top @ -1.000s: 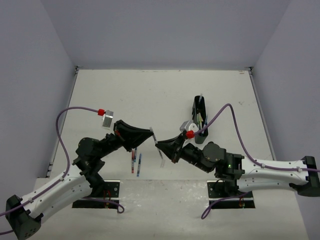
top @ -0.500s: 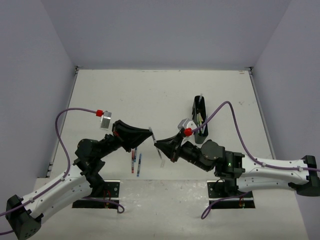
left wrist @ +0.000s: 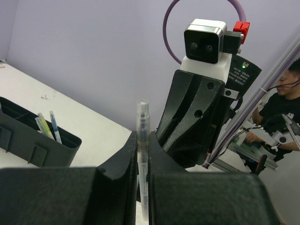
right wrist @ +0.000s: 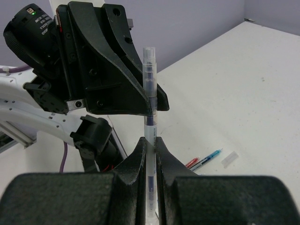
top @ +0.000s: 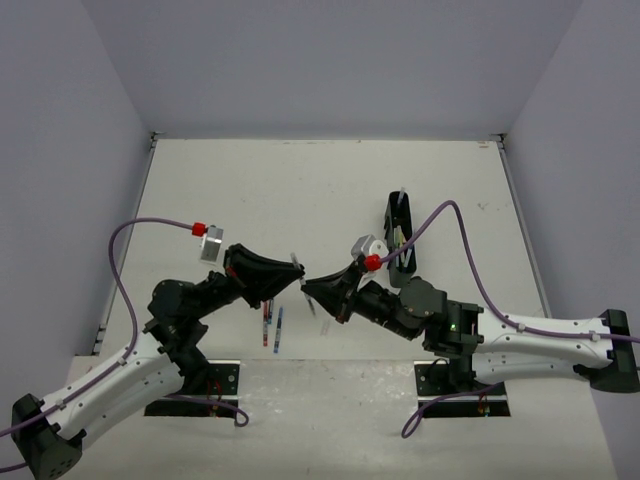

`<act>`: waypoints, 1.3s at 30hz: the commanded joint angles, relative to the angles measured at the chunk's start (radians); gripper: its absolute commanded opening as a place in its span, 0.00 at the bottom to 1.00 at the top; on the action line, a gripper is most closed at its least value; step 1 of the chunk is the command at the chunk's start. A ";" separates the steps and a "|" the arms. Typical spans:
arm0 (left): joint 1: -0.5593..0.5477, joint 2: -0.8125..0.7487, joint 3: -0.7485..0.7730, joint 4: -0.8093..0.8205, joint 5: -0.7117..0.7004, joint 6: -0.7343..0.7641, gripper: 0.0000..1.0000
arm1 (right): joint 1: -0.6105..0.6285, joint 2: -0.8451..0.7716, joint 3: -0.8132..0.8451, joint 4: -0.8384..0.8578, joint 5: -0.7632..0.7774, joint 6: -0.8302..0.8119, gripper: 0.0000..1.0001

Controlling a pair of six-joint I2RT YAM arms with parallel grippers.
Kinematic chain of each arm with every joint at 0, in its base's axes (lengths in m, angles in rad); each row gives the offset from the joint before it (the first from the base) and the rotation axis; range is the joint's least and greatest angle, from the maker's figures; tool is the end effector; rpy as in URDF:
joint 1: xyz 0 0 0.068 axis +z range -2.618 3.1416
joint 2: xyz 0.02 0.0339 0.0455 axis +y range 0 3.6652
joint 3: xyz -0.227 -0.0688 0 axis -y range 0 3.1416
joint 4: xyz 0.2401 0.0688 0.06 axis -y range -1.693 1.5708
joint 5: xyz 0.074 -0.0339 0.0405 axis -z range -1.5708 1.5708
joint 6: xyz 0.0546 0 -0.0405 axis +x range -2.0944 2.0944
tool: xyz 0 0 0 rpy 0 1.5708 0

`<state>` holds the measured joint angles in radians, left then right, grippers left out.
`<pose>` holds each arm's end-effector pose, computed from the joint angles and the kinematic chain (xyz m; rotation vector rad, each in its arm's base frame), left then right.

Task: Sort the stationery into containers
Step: Close the pen cap on the pen.

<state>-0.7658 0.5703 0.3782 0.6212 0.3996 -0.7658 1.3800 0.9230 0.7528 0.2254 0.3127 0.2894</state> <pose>0.1216 -0.1464 0.3008 0.4004 1.2697 -1.5557 0.0650 0.2478 0.3199 -0.6019 1.5058 1.0835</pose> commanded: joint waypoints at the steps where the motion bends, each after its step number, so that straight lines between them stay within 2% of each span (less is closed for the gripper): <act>1: 0.000 -0.018 0.009 0.017 0.067 0.034 0.00 | -0.001 0.010 0.036 0.083 -0.023 -0.003 0.08; 4: 0.000 -0.031 0.011 0.066 0.120 0.049 0.00 | -0.006 0.043 0.043 0.084 -0.083 0.002 0.24; 9: 0.000 -0.044 0.025 0.104 0.152 0.070 0.00 | -0.005 0.092 0.065 0.085 -0.196 0.010 0.31; 14: -0.001 -0.039 0.041 0.099 0.165 0.078 0.00 | -0.006 0.123 0.085 0.080 -0.215 0.010 0.21; 15: -0.001 -0.037 0.047 0.085 0.168 0.095 0.00 | -0.006 0.122 0.082 0.083 -0.216 0.008 0.05; 17: -0.001 -0.032 0.059 0.044 0.169 0.111 0.00 | -0.006 0.117 0.074 0.089 -0.218 0.008 0.00; 19: 0.000 -0.024 0.073 0.013 0.171 0.130 0.30 | -0.006 0.109 0.068 0.095 -0.215 0.007 0.00; 20: 0.000 -0.020 0.082 -0.001 0.162 0.138 0.54 | -0.006 0.101 0.065 0.096 -0.211 0.004 0.00; 21: 0.000 -0.020 0.088 -0.023 0.154 0.143 0.68 | -0.006 0.097 0.062 0.097 -0.210 0.002 0.00; 24: -0.001 -0.028 0.138 -0.124 0.090 0.180 0.89 | -0.006 0.087 0.055 0.093 -0.208 -0.002 0.00; 27: 0.000 -0.033 0.188 -0.172 0.045 0.205 0.88 | -0.005 0.078 0.047 0.078 -0.210 -0.001 0.00; 30: 0.000 -0.019 0.230 -0.201 0.017 0.217 0.75 | -0.005 0.066 0.031 0.072 -0.212 0.003 0.00; 32: 0.000 -0.005 0.246 -0.205 0.008 0.214 0.60 | -0.006 0.058 0.026 0.064 -0.220 0.005 0.00; 33: 0.000 0.001 0.249 -0.199 0.014 0.208 0.55 | -0.006 0.057 0.026 0.056 -0.223 0.006 0.00; 39: 0.000 0.028 0.239 -0.140 0.066 0.184 0.54 | -0.007 0.052 0.035 0.029 -0.238 0.016 0.00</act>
<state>-0.7666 0.5769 0.6006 0.4547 0.4423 -0.5826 1.3743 0.9918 0.7807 0.2608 0.1028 0.2973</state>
